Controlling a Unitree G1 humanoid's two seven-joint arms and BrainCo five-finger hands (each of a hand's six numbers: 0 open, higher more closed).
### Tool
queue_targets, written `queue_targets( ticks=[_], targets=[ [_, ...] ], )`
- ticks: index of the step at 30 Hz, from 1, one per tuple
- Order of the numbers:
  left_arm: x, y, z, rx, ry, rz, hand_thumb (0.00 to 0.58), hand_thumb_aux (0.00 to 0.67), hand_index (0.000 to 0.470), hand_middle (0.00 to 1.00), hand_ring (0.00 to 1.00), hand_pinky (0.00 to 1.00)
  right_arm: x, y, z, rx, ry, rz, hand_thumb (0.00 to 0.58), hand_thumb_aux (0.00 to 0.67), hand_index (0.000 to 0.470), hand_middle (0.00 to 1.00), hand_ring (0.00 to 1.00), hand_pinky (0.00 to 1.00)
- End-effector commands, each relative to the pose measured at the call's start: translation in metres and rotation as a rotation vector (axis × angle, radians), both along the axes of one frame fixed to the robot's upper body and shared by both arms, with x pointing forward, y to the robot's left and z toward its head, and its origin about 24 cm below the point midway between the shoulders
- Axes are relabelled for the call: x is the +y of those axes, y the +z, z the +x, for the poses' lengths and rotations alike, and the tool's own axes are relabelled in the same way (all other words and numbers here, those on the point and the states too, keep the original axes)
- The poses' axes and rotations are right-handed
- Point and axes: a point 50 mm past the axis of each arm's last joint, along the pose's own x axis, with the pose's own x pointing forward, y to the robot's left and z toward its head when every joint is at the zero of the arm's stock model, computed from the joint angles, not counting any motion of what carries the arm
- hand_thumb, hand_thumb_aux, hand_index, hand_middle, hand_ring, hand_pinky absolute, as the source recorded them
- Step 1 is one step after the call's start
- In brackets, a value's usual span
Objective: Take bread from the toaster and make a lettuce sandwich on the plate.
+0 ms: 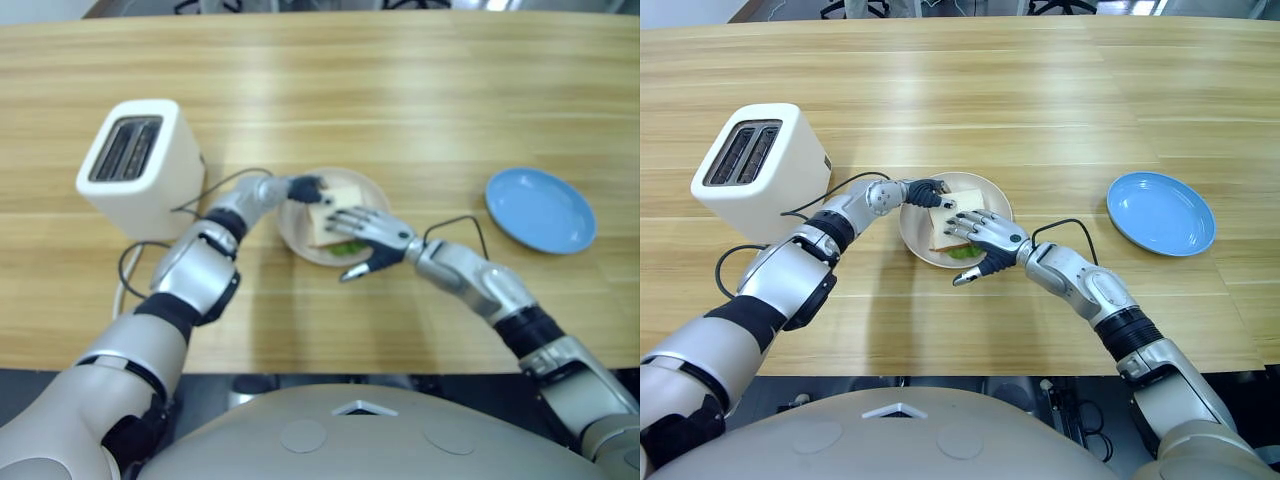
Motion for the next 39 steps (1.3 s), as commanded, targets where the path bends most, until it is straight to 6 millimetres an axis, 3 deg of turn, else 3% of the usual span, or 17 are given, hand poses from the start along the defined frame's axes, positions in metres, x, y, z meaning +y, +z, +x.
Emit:
queue_targets(
  ticks=[1, 8, 14, 18, 24, 27, 30, 35, 39],
  targets=[
    [-0.001, 0.021, 0.012, -0.300, -0.017, 0.069, 0.000, 0.000, 0.000, 0.00, 0.00, 0.00, 0.002, -0.039, -0.025, 0.164, 0.054, -0.126, 0.000, 0.000, 0.000, 0.00, 0.00, 0.00],
    [-0.012, 0.074, 0.021, -0.905, -0.209, 0.102, 0.000, 0.000, 0.000, 0.00, 0.00, 0.00, 0.002, -0.043, -0.025, 0.162, 0.060, -0.146, 0.000, 0.000, 0.000, 0.00, 0.00, 0.00],
    [-0.021, 0.105, 0.013, -1.153, -0.303, 0.064, 0.000, 0.000, 0.000, 0.00, 0.00, 0.00, 0.001, -0.043, -0.024, 0.157, 0.051, -0.141, 0.000, 0.000, 0.000, 0.00, 0.00, 0.00],
    [-0.009, 0.107, 0.008, -1.027, -0.193, -0.088, 0.000, 0.000, 0.000, 0.00, 0.00, 0.00, 0.002, -0.025, -0.016, 0.081, 0.037, -0.068, 0.000, 0.000, 0.000, 0.00, 0.00, 0.00],
    [0.036, 0.093, 0.001, -0.604, 0.142, -0.565, 0.000, 0.000, 0.000, 0.00, 0.00, 0.00, -0.001, 0.054, -0.010, -0.214, 0.046, 0.267, 0.000, 0.000, 0.000, 0.00, 0.00, 0.00],
    [0.059, 0.082, -0.006, -0.431, 0.282, -0.767, 0.000, 0.000, 0.000, 0.00, 0.00, 0.00, -0.005, 0.089, -0.018, -0.342, 0.059, 0.421, 0.000, 0.000, 0.000, 0.00, 0.00, 0.00],
    [0.076, 0.078, -0.015, -0.372, 0.354, -0.882, 0.000, 0.000, 0.000, 0.00, 0.00, 0.00, -0.008, 0.117, -0.030, -0.410, 0.094, 0.621, 0.000, 0.000, 0.000, 0.00, 0.00, 0.00],
    [0.089, 0.079, -0.035, -0.393, 0.402, -0.978, 0.000, 0.000, 0.000, 0.00, 0.00, 0.00, -0.014, 0.143, -0.047, -0.457, 0.104, 0.835, 0.000, 0.000, 0.000, 0.00, 0.00, 0.00],
    [0.096, 0.091, -0.058, -0.400, 0.308, -0.960, 0.000, 0.000, 0.000, 0.00, 0.00, 0.00, -0.019, 0.141, -0.045, -0.376, 0.048, 0.759, 0.000, 0.000, 0.000, 0.00, 0.00, 0.00]
  ],
)
